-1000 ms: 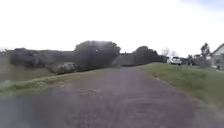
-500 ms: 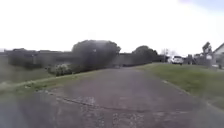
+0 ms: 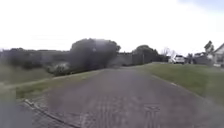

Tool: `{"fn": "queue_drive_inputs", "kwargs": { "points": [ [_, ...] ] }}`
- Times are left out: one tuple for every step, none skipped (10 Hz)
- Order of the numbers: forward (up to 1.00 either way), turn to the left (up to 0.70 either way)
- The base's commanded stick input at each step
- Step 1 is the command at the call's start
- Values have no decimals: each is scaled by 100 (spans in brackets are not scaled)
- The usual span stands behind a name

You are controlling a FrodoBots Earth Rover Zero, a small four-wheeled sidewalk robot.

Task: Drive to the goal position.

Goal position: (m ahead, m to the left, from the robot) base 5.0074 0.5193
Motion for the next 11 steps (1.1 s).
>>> {"fn": "queue_drive_inputs", "kwargs": {
  "points": [
    [100,27],
    [100,27],
    [100,27],
    [100,27],
    [100,26],
    [100,10],
    [100,0],
    [100,0],
    [100,15],
    [100,27],
    [100,27]
  ]
}}
